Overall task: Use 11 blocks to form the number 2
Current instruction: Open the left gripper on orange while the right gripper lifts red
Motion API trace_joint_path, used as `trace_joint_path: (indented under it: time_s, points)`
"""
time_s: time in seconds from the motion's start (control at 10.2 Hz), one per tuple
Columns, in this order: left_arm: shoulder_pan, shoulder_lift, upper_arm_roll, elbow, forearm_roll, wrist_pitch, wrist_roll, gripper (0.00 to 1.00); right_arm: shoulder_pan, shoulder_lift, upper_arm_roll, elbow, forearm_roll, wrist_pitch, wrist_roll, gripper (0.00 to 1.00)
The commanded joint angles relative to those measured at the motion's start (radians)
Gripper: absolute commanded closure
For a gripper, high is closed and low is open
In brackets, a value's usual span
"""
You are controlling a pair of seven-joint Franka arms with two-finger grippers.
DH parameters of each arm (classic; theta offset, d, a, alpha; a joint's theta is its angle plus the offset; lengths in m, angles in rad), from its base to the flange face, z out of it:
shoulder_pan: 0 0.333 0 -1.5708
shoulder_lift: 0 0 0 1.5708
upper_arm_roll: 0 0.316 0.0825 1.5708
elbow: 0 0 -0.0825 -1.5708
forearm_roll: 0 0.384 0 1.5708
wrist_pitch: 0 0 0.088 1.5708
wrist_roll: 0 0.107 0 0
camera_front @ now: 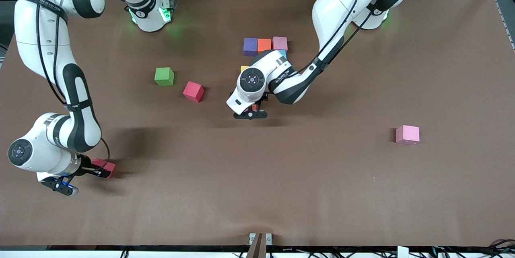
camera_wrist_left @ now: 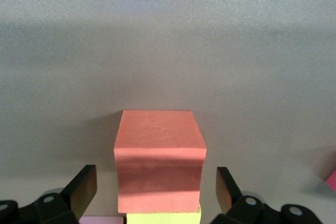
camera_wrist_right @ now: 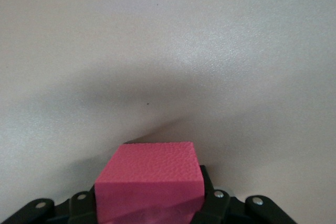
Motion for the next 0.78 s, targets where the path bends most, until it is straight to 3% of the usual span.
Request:
trace_joint_path:
  time_s: [0.0,0.29,0.69]
  points:
    - [-0.011,-0.032,0.012,0.003,-0.017,-0.015,-0.016,0.0,0.014,0.012,-0.012,0.025,0.008,-0.008,-0.011,0.48]
    - [0.023,-0.151,0.013,-0.009,-0.013,-0.077,-0.026,0.0,0.022,-0.008,-0.012,0.022,0.003,-0.009,-0.011,0.47]
    - [0.24,-0.329,0.004,-0.057,-0.01,-0.28,0.035,0.0,0.072,-0.148,-0.008,-0.032,-0.017,-0.019,-0.109,0.47]
